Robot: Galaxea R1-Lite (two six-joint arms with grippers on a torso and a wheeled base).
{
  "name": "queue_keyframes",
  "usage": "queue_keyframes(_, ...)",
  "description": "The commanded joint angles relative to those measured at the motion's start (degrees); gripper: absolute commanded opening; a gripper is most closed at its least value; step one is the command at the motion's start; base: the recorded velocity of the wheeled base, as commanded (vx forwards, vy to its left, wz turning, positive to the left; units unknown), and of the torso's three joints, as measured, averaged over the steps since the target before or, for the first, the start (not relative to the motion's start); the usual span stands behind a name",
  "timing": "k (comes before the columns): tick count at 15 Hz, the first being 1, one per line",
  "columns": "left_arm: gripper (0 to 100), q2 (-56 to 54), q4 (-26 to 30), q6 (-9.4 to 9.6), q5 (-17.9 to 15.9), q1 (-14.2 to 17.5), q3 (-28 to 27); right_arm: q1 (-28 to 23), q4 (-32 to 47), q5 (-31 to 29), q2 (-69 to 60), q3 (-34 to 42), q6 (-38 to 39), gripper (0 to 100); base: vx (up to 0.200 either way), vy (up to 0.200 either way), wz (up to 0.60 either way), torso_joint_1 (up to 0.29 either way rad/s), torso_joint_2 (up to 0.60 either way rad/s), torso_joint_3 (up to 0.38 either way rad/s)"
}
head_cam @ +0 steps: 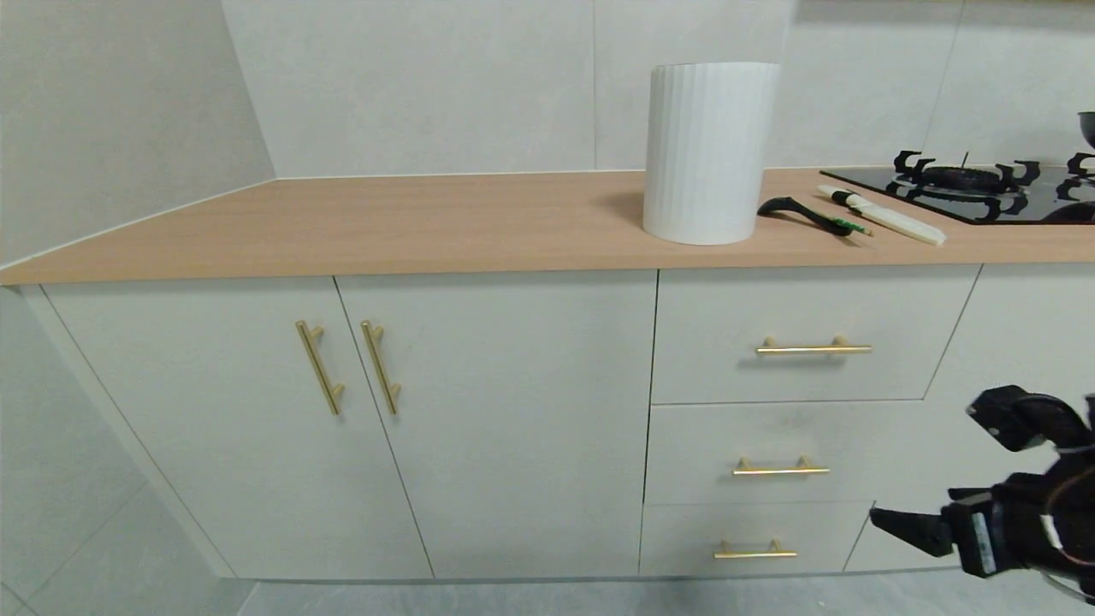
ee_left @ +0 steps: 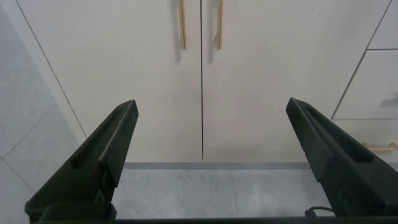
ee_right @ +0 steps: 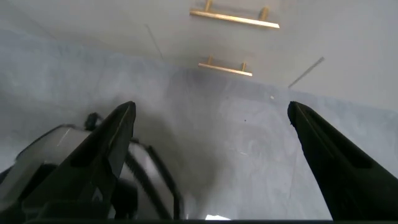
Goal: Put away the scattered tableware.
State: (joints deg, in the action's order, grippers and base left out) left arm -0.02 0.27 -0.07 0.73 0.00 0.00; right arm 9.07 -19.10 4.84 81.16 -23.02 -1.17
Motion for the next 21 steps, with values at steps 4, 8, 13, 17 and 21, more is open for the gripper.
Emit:
queue_keyframes(4, 100, 0.02, 0.0, -0.01, 0.06, 0.0, 0.0, -0.19, -11.4, -2.03, 33.62, -12.84, 0.38, 100, 0.0, 0.0, 0.0, 0.0, 0.0, 0.0)
queue_keyframes(8, 100, 0.02, 0.0, -0.01, 0.06, 0.0, 0.0, -0.9, -21.77, -4.66, 44.52, -13.99, 0.56, 100, 0.0, 0.0, 0.0, 0.0, 0.0, 0.0)
queue_keyframes(13, 100, 0.02, 0.0, -0.01, 0.06, 0.0, 0.0, -1.07, -33.72, -9.94, 49.7, -14.51, 2.84, 100, 0.0, 0.0, 0.0, 0.0, 0.0, 0.0)
queue_keyframes(17, 100, 0.02, 0.0, -0.01, -0.03, 0.0, 0.0, -1.69, -34.25, -12.75, 53.48, -18.91, 6.44, 100, 0.0, 0.0, 0.0, 0.0, 0.0, 0.0)
queue_keyframes(21, 100, 0.02, 0.0, -0.01, 0.06, 0.0, 0.0, -1.6, -37.24, -13.45, 56.91, -20.67, 6.36, 100, 0.0, 0.0, 0.0, 0.0, 0.0, 0.0)
